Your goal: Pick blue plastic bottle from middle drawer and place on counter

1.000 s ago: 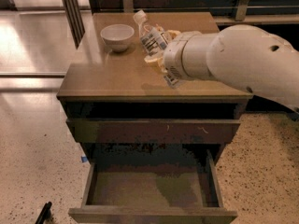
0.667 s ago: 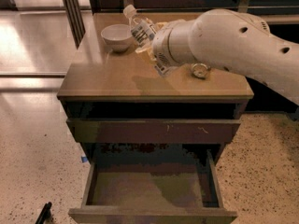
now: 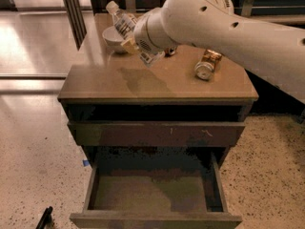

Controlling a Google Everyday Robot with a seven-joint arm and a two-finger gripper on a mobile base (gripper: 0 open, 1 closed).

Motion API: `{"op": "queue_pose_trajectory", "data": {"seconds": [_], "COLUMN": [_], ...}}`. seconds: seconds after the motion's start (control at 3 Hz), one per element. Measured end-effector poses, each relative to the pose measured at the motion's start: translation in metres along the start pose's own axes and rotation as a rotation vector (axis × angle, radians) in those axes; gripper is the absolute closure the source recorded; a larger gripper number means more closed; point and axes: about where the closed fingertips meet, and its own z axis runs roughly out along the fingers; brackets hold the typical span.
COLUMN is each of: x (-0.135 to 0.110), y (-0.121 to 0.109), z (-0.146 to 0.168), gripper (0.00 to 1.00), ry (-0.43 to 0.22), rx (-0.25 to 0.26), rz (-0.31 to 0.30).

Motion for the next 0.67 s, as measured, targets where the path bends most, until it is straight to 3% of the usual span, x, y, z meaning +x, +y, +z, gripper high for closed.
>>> {"op": "queue_pose_trajectory", "data": {"seconds": [0.67], "x": [-0.0045], "y": [0.0006], "z": [0.0021], "gripper": [0.58], "ry": [-0.004], "rx": [-0.004], "rz": [-0.003]}}
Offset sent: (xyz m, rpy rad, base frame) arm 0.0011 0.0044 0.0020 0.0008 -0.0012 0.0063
